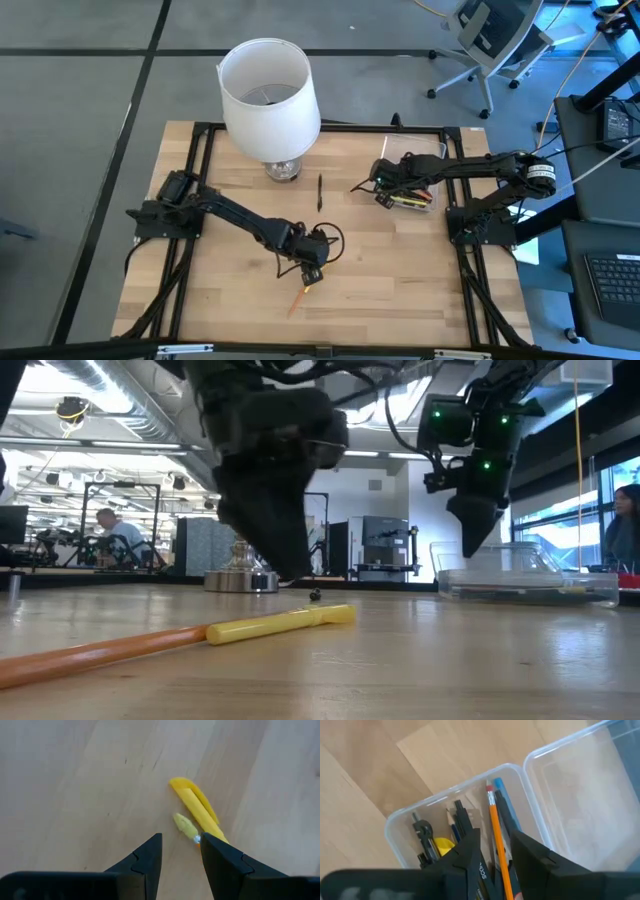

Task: Pick & place school supplies into a supply box
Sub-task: Put the yellow pencil into the transparent supply box

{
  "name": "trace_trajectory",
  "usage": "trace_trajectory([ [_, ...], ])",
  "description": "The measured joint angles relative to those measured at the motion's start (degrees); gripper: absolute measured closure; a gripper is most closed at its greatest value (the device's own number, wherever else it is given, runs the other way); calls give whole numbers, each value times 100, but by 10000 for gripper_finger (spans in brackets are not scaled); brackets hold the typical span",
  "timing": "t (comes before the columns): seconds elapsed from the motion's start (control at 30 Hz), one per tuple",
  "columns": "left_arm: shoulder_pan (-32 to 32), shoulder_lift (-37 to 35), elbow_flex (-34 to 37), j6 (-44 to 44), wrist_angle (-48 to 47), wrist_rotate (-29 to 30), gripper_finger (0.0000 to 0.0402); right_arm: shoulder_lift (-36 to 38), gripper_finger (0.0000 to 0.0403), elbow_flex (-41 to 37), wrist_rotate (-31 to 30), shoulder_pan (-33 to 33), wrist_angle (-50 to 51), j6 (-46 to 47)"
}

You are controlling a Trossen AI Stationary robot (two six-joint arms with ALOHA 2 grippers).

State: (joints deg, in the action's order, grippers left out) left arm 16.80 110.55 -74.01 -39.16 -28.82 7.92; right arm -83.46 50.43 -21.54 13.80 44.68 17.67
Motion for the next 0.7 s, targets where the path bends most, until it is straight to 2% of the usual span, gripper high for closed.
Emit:
trace_trajectory([
  [0.3,-9,406,-503,-118,-124,-55,274,-2,292,2,6,-19,-77,-132],
  [0.7,-7,451,-510,-223,-268,3,274,-2,292,4,21,-19,-78,-168],
])
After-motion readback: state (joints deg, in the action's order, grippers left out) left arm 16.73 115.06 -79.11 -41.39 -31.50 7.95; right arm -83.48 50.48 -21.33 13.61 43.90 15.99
